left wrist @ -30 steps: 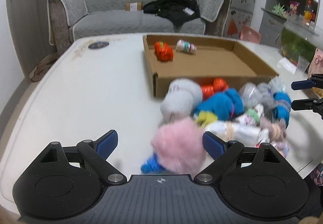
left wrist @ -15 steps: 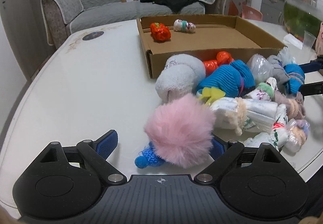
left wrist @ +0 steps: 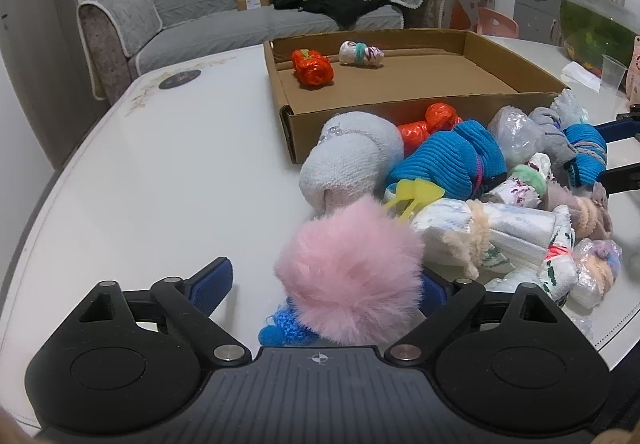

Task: Organize objects
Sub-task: 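Return both grippers to the pile and grasp the pink fluffy bundle with left, then grasp the blue knit rope-tied bundle with the right gripper, then carry pink bundle with left and blue bundle with right into box, release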

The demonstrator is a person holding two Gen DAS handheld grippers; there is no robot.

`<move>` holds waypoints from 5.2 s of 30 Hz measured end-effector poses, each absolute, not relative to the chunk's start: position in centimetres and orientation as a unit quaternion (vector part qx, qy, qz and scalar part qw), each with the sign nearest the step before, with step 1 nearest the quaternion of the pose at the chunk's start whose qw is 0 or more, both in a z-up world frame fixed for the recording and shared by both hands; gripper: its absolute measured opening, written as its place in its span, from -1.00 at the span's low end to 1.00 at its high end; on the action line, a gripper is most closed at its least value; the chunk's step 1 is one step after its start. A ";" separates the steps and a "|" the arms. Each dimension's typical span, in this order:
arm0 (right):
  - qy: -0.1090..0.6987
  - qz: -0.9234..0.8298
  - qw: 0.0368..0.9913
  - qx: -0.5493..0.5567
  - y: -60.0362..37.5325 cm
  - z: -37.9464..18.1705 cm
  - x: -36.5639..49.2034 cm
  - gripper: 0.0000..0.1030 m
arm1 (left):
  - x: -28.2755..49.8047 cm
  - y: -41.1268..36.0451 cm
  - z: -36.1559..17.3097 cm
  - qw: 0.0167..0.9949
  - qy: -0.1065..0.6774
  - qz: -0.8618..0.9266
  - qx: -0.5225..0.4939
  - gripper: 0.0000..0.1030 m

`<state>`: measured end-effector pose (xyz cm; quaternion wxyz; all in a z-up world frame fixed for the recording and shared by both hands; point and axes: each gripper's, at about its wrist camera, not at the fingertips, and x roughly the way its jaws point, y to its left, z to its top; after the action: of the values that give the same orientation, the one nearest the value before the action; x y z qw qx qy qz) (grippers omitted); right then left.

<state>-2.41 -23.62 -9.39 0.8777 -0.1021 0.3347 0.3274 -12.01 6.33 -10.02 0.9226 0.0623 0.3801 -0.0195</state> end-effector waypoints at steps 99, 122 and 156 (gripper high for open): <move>0.288 0.349 0.869 -0.198 -21.5 -5.1 18.7 0.48 | 20.5 -3.1 -8.1 0.909 0.394 -0.122 0.058 -0.15; 0.325 0.429 0.796 -0.276 -14.8 -8.3 22.4 0.50 | 19.4 0.7 -9.4 0.903 0.395 -0.097 0.137 -0.02; 0.332 0.405 0.799 -0.296 -13.6 -6.9 23.0 0.68 | 18.4 0.6 -6.0 0.902 0.416 -0.081 0.084 0.66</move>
<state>23.01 -13.64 -6.92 0.7991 -0.2962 0.3318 0.4046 18.44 0.56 -6.04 0.9020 0.0843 0.4155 -0.0814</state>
